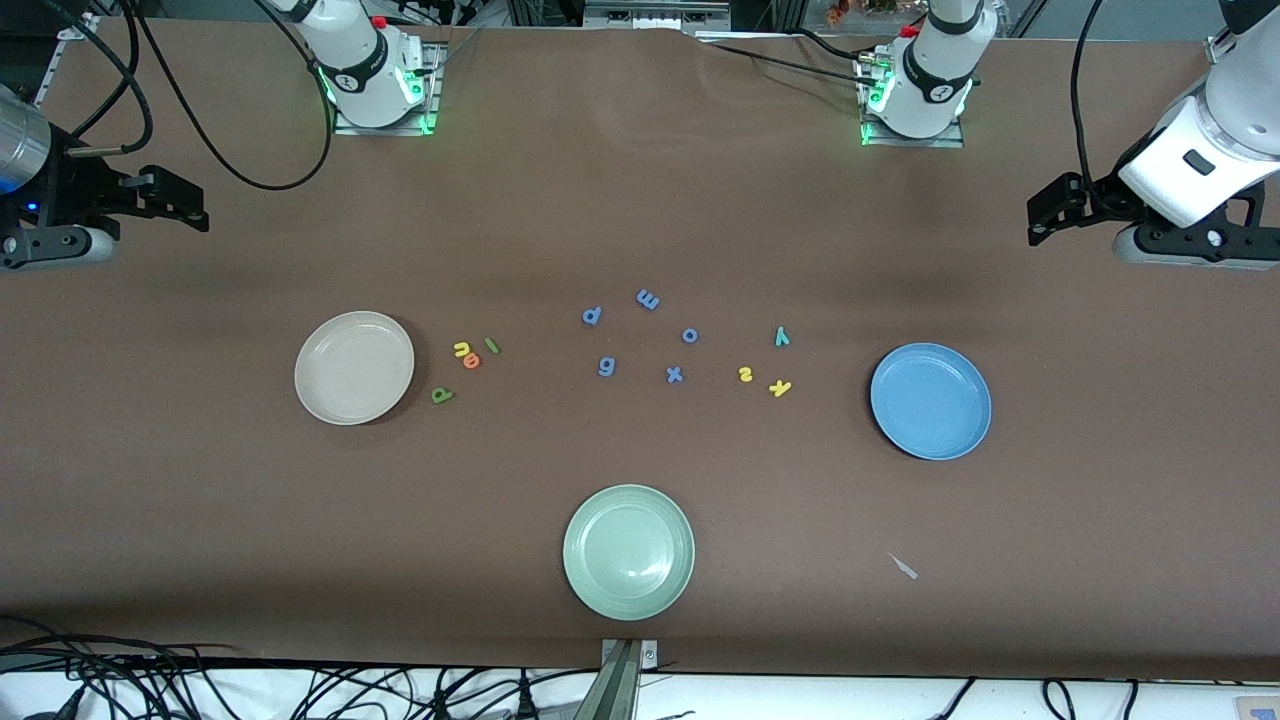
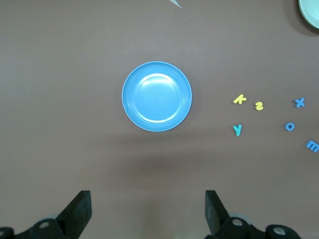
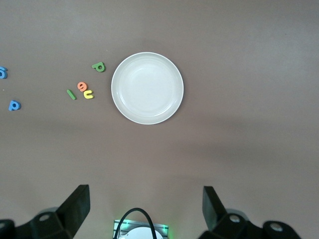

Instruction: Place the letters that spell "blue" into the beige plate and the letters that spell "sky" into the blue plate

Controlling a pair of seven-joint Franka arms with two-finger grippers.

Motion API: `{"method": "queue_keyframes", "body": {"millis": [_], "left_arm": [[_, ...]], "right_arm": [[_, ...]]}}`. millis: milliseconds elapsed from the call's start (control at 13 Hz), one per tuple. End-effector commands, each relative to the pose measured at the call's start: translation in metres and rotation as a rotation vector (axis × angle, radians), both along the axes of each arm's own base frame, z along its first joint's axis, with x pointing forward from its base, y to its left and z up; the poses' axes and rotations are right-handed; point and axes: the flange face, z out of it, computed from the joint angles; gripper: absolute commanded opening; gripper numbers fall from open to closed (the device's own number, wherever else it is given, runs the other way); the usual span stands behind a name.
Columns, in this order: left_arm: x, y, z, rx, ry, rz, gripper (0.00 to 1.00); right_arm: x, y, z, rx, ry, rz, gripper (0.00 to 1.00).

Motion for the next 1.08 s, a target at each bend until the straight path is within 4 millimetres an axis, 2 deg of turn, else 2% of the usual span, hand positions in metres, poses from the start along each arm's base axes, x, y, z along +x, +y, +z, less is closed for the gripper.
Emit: {"method": "queue_keyframes", "body": {"millis": [0,462,769,923,1000], "left_arm": [[0.003,-0.002,0.004,0.015,0.008,-0.029,1.0],[0.006,-0.005,-0.002,0.013,0.018,-0.039,1.0],[0.022,-0.004,0.0,0.008,0.006,-0.118,1.0],[0.027,-0.006,-0.009,0.004,0.02,-0.152,1.0],[0.032,-0.014,-0.017,0.0,0.03,-0.171,1.0]], "right_arm": [[0.004,-0.001,0.006,0.022,-0.009,-0.005,1.0],[0.005,-0.002,0.004,0.012,-0.005,0.003,1.0],[0.006,-0.009,0.004,0.016,-0.005,-0.011,1.0],[0.006,-0.013,0.004,0.016,-0.005,-0.013,1.0],[0.006,-0.012,0.003,0.018,-0.002,-0.014,1.0]]}}
